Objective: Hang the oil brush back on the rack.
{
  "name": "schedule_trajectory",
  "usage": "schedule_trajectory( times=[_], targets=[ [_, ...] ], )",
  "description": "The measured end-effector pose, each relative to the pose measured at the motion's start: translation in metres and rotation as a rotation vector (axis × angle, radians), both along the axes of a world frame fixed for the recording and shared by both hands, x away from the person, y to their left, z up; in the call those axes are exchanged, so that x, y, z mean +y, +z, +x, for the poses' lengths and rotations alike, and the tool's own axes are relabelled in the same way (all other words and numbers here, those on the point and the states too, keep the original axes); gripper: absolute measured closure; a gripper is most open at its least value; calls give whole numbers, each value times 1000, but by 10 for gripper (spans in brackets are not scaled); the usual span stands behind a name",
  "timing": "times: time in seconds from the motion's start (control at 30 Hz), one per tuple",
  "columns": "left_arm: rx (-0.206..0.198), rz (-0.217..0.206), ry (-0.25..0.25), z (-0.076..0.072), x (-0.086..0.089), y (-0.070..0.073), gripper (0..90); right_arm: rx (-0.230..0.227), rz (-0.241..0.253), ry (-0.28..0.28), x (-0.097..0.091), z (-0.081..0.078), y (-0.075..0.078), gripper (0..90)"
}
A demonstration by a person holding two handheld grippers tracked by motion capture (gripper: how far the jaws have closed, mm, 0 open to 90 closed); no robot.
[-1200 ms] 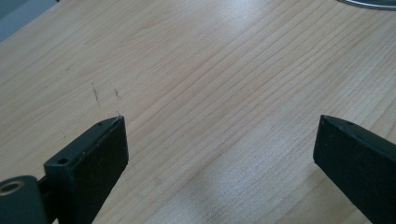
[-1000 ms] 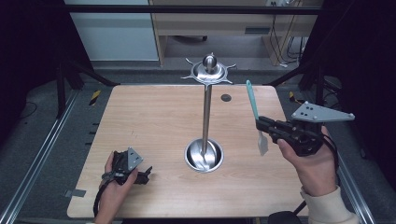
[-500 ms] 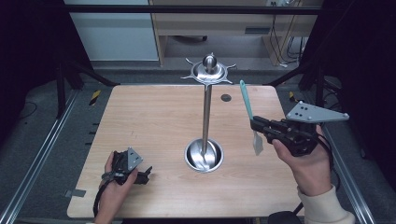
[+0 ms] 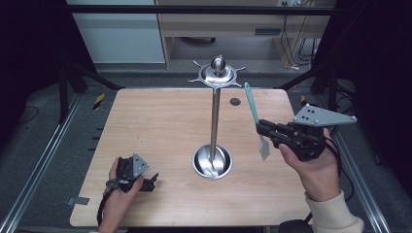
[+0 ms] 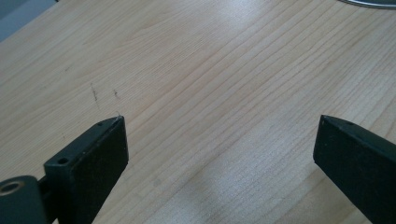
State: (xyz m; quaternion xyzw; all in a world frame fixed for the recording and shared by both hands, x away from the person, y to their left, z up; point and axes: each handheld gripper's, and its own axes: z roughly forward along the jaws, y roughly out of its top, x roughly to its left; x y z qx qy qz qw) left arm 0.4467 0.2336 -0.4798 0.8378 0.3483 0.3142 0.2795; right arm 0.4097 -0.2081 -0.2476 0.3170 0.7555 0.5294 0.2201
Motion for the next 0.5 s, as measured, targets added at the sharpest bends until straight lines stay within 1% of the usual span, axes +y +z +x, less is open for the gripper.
schedule_trajectory(
  times=[0.5],
  targets=[
    [1,1,-2,0,0,0,28,10,-13,6,4,3,0,822]
  ],
)
